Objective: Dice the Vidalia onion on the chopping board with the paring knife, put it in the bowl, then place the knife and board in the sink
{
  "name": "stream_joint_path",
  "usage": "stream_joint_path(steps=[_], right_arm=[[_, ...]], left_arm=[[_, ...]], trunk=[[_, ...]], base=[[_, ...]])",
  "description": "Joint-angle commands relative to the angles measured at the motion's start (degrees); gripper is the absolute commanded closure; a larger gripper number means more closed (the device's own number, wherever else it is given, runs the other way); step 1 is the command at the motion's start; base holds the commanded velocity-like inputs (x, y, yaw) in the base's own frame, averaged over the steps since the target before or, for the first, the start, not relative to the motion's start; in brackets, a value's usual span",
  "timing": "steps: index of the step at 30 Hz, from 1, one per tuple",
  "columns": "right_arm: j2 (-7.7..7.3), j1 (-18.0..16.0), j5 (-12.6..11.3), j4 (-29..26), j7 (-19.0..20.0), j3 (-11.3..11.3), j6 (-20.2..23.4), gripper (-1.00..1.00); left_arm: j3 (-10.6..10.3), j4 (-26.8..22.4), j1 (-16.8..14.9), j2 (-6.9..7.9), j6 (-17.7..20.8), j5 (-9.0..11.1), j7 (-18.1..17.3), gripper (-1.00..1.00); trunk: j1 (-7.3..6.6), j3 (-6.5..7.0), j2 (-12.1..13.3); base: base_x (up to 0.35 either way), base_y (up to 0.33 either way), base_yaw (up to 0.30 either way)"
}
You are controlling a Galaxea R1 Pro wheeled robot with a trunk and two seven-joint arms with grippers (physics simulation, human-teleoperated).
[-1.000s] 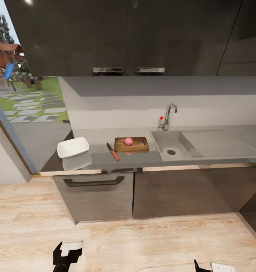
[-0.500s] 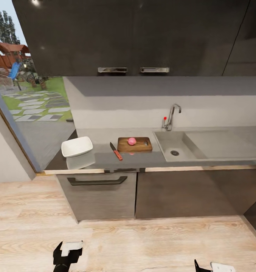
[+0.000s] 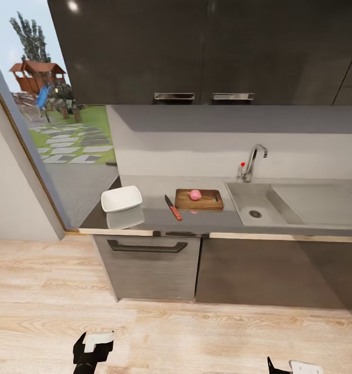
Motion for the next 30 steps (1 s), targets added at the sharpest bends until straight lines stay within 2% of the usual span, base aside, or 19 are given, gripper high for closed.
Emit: stream_joint_path(steps=[1, 16, 30], right_arm=[[0.04, -0.1, 0.6, 0.0, 0.1, -0.4, -0.2, -1.00], [0.04, -0.1, 0.6, 0.1, 0.1, -0.4, -0.2, -1.00], [0.04, 0.0, 0.6, 0.1, 0.1, -0.4, -0.2, -1.00]], left_arm=[[-0.5, 0.2, -0.1, -0.03, -0.3, 0.5, 0.0, -1.00], [-0.5, 0.2, -0.1, -0.03, -0.3, 0.5, 0.0, -1.00], [-0.5, 0.2, -0.1, -0.03, -0.3, 0.5, 0.0, -1.00]], trunk=[[0.01, -0.07, -0.1], [0.01, -0.07, -0.1], [0.01, -0.07, -0.1]], base=[[0.000, 0.000, 0.024], [0.000, 0.012, 0.004], [0.000, 0.264, 0.000]])
